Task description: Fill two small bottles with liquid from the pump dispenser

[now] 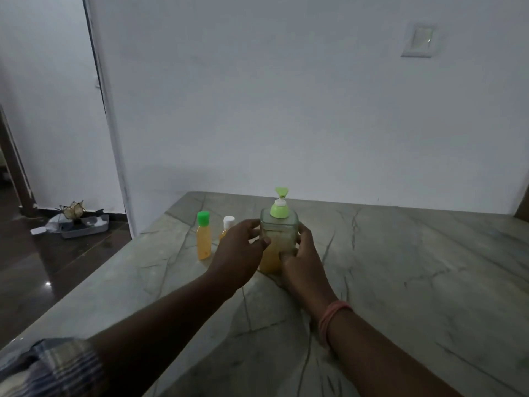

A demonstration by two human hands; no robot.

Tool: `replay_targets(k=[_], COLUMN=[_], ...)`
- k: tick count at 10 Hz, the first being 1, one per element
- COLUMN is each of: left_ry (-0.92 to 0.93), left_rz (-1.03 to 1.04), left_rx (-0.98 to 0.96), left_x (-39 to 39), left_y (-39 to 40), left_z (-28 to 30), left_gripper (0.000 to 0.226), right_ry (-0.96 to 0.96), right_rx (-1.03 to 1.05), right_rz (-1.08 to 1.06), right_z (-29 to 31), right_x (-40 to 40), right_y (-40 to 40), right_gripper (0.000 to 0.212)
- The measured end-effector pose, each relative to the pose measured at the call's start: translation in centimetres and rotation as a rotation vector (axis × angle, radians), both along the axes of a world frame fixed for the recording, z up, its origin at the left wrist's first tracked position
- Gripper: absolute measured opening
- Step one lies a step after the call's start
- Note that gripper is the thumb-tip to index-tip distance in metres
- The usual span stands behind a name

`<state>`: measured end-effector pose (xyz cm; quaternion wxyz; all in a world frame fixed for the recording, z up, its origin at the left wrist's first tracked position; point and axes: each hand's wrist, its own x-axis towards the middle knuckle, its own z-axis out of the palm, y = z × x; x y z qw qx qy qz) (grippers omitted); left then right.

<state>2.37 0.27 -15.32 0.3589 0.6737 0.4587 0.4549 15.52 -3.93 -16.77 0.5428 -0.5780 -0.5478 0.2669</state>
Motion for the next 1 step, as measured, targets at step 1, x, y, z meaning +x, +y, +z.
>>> replay_targets(k=[1], left_ry=[0.029], left_rz=[0.095], left_rx=[0.043], left_x=[-0.13], left_y=[0.21], left_z=[2.04], left_gripper=[0.054], right_ry=[0.061], right_rx=[0.081], right_rz=[-0.060], right_z=[0.96], right_x=[0.32], right_y=[-0.03], right_gripper=[0.059])
